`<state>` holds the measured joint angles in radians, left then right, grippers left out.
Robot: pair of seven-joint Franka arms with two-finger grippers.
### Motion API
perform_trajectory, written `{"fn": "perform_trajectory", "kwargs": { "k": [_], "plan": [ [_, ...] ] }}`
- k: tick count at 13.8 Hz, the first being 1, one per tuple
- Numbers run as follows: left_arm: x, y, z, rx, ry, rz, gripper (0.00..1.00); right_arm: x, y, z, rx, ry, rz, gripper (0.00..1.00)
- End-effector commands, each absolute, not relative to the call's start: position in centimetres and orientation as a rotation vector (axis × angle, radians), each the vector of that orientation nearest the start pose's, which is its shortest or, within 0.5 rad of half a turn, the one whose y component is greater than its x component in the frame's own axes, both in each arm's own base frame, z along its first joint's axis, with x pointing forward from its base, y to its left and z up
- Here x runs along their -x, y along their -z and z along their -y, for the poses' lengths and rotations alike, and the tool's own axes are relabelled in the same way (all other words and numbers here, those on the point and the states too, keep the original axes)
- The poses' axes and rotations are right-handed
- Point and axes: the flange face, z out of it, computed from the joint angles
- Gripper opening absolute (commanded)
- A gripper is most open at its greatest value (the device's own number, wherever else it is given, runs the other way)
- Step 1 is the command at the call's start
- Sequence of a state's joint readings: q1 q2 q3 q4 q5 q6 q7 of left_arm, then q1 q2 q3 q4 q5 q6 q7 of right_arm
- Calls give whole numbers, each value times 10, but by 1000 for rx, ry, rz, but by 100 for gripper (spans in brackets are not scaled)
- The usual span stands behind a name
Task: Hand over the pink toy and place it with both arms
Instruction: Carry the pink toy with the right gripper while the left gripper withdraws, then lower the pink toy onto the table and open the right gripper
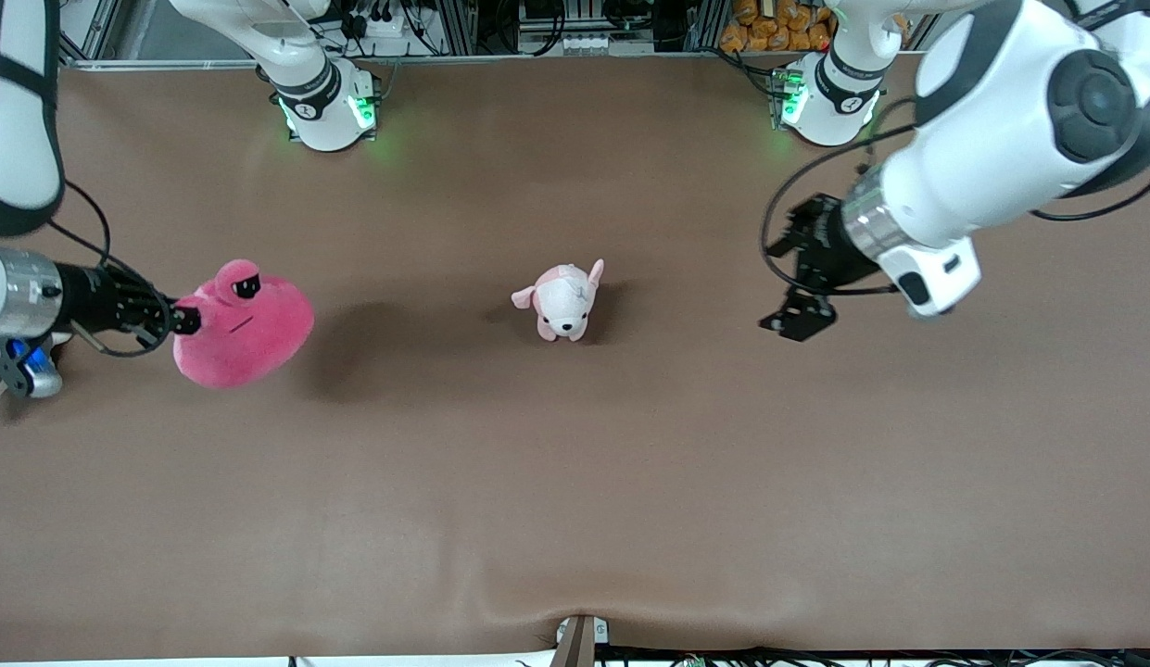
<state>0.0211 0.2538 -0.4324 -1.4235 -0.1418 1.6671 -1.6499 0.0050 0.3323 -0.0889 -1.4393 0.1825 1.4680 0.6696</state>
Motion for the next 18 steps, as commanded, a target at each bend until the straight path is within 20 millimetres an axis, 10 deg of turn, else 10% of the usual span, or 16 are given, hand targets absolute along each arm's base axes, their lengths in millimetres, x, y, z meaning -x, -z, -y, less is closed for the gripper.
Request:
{"fn": "perform_trajectory", "kwargs": {
  "k": [1,8,13,18],
  "plan": [
    [-585,-572,205,2790,-242,1600,100,-636,-465,59,2869,-479,-989,0],
    [-590,-579,108,2995,-167,710,100,-647,-436,111,2937,-392,-712,0],
    [-568,-625,46,3037,-105,350,100,-661,-397,108,2876,-410,-1000,0],
    [-536,-645,37,3055,-149,76,100,-666,-353,118,2861,-475,-1066,0]
  ]
}}
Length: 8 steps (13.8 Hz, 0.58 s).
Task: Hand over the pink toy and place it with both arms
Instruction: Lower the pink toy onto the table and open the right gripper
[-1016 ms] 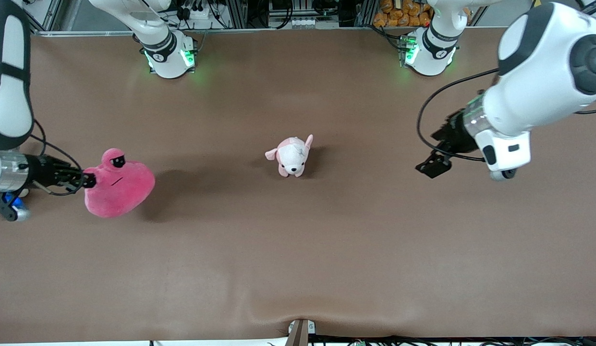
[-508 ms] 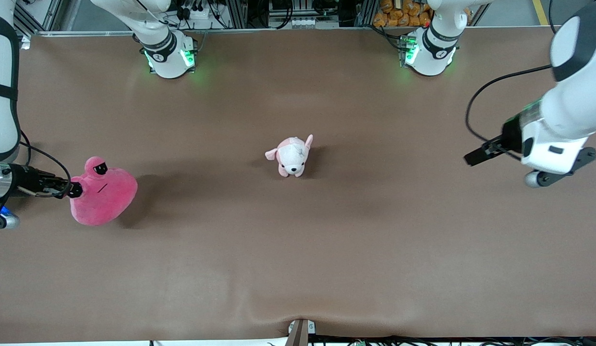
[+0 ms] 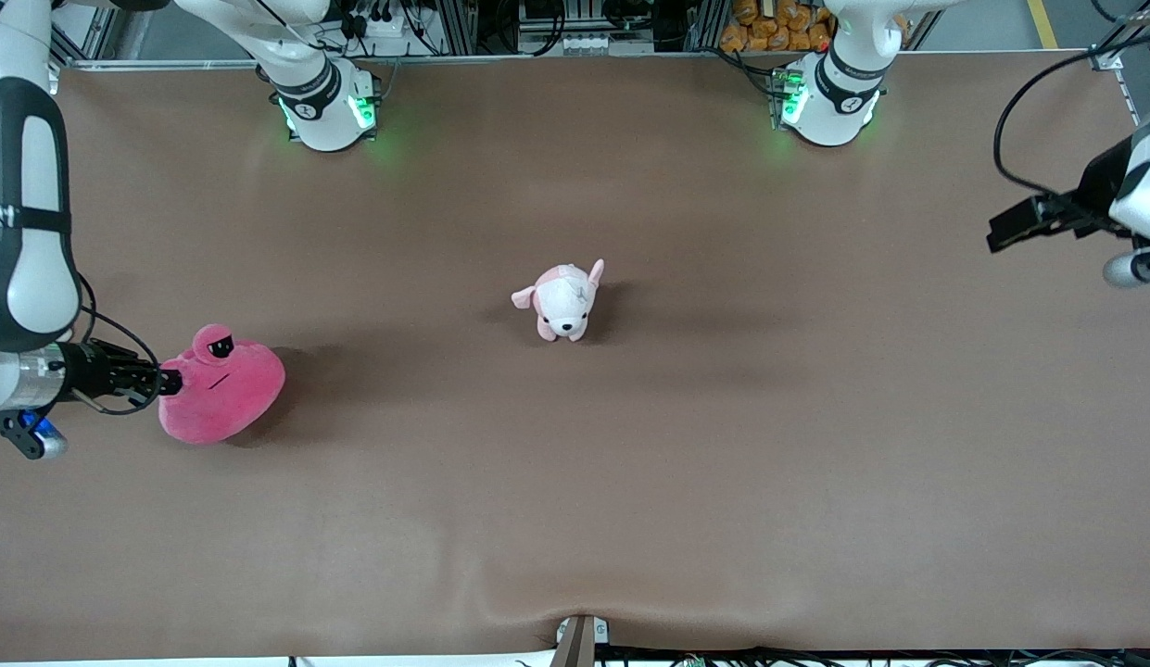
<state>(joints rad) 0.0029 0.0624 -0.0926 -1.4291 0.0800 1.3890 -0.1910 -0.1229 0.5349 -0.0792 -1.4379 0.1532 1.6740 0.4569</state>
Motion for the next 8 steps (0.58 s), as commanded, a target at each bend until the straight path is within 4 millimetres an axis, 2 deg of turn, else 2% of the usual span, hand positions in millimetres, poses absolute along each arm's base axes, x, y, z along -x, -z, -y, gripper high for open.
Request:
{"fn": "perform_trajectory", "kwargs": {
  "k": [1,3,4,5,7,8],
  "plan": [
    [-530,-647,36,3062,-142,69,100,-667,-347,118,2856,-477,-1068,0],
    [-518,-652,37,3068,-122,57,100,-668,-339,122,2863,-474,-1054,0],
    [-512,-653,37,3070,-124,54,100,-669,-339,131,2860,-446,-1055,33],
    [-504,-653,37,3072,-115,51,100,-670,-339,131,2883,-434,-984,99],
    [-492,-652,35,3078,-69,50,100,-669,-349,125,2952,-419,-791,100],
    [-488,-650,38,3079,-68,37,100,-668,-365,127,2971,-384,-733,100]
  ]
}}
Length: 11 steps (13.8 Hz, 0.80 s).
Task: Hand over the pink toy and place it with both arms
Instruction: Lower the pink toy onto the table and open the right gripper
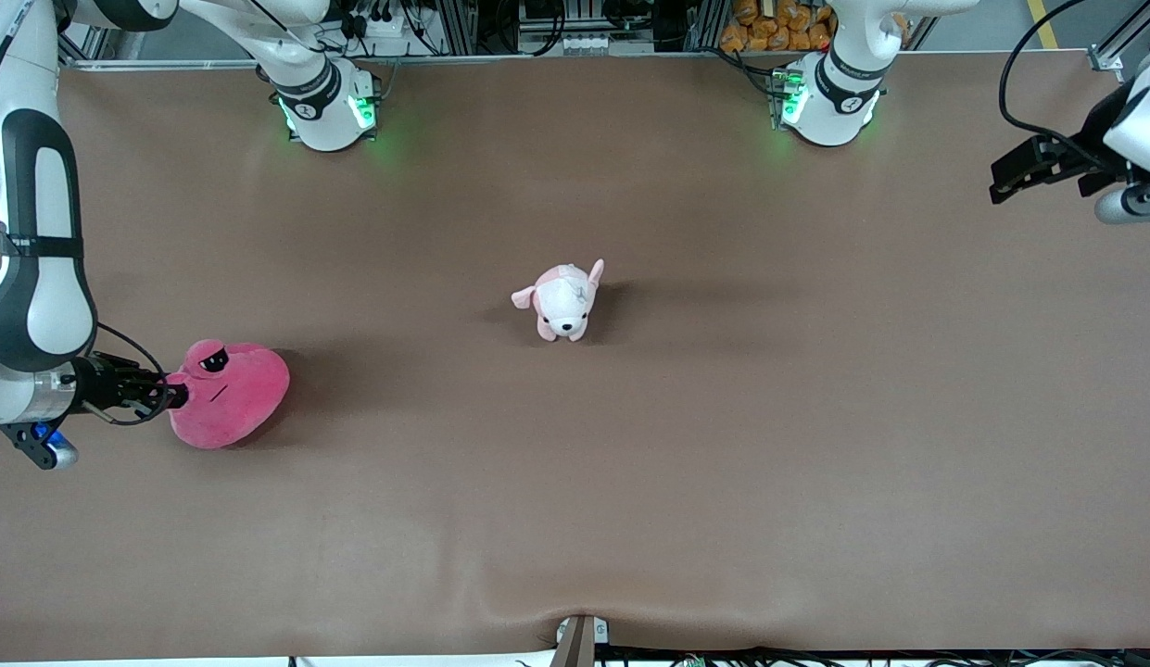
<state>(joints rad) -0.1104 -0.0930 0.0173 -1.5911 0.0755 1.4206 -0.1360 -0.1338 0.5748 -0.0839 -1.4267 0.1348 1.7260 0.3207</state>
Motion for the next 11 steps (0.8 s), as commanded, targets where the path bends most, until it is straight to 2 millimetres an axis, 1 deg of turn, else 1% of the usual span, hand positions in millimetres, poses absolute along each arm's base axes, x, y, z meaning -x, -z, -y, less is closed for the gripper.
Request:
{"fn": "perform_trajectory", "kwargs": {
  "k": [1,3,4,6,8,9,11],
  "plan": [
    [-487,-650,44,3079,-68,21,100,-667,-390,120,2990,-336,-652,100],
    [-488,-649,45,3075,-72,19,100,-654,-443,93,3066,-306,-467,100],
    [-487,-649,44,3074,-79,21,100,-644,-472,79,3082,-296,-415,100],
    [-487,-651,43,3073,-83,25,100,-617,-513,60,3088,-270,-354,100],
    [-488,-651,44,3073,-86,23,100,-589,-542,45,3091,-215,-309,100],
    [-488,-651,45,3074,-88,22,100,-579,-560,37,3093,-189,-289,100],
    [-488,-650,45,3073,-90,20,100,-557,-590,29,3090,-180,-266,100]
  ]
}}
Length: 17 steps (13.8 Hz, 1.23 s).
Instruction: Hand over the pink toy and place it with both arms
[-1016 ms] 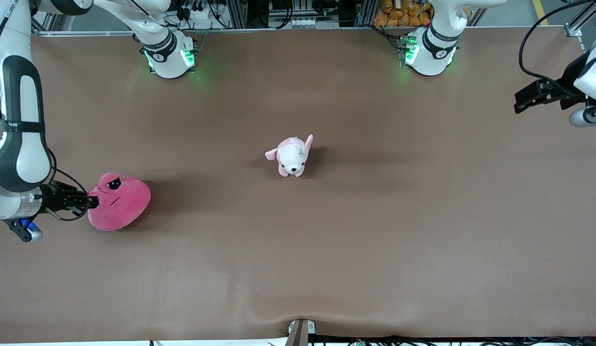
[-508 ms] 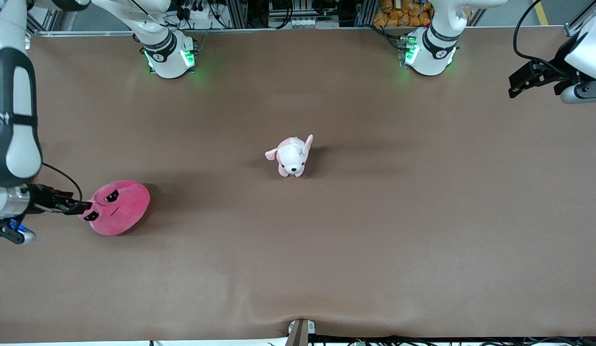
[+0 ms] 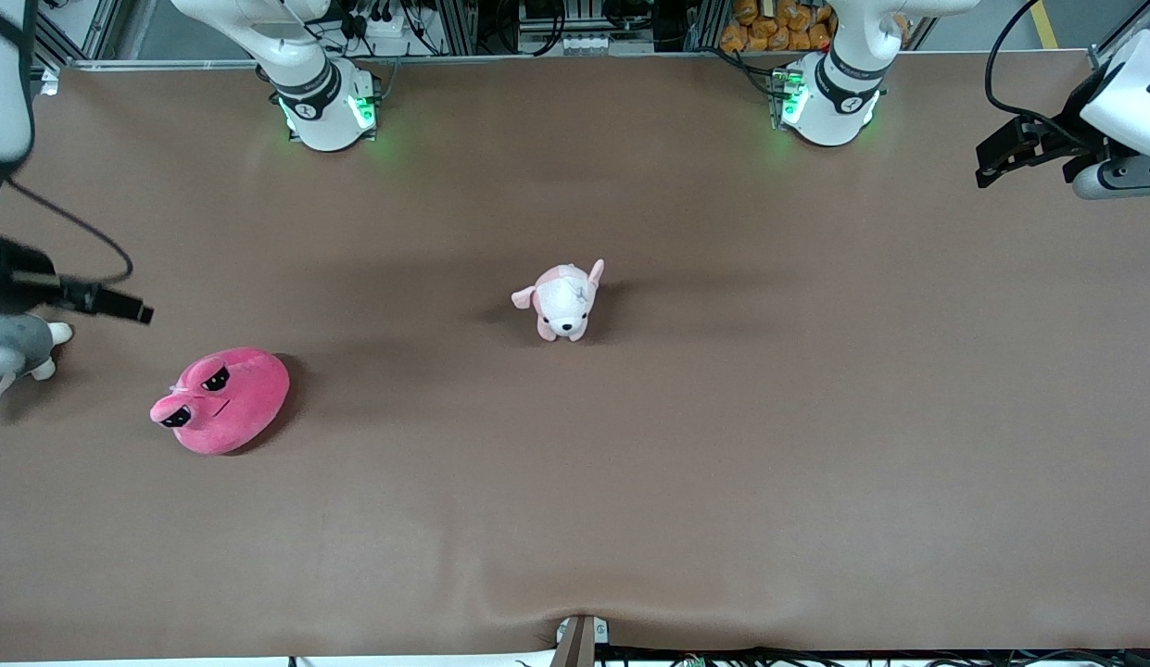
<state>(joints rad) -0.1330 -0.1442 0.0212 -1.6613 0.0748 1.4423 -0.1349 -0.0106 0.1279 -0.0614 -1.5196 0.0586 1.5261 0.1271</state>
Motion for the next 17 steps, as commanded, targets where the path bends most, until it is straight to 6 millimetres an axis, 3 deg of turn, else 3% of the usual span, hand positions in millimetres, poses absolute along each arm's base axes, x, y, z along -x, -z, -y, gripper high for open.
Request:
{"fn": "perform_trajectory", "kwargs": {
  "k": [1,4,6,17],
  "plan": [
    [-488,-649,45,3073,-93,22,100,-546,-604,26,3090,-173,-250,100],
    [-486,-654,40,3075,-87,35,100,-523,-635,21,3087,-135,-213,100],
    [-486,-654,36,3075,-85,44,100,-511,-644,20,3086,-130,-197,100],
    [-493,-668,51,3096,-38,-21,100,-509,-643,26,3086,-132,-207,100]
  ]
}}
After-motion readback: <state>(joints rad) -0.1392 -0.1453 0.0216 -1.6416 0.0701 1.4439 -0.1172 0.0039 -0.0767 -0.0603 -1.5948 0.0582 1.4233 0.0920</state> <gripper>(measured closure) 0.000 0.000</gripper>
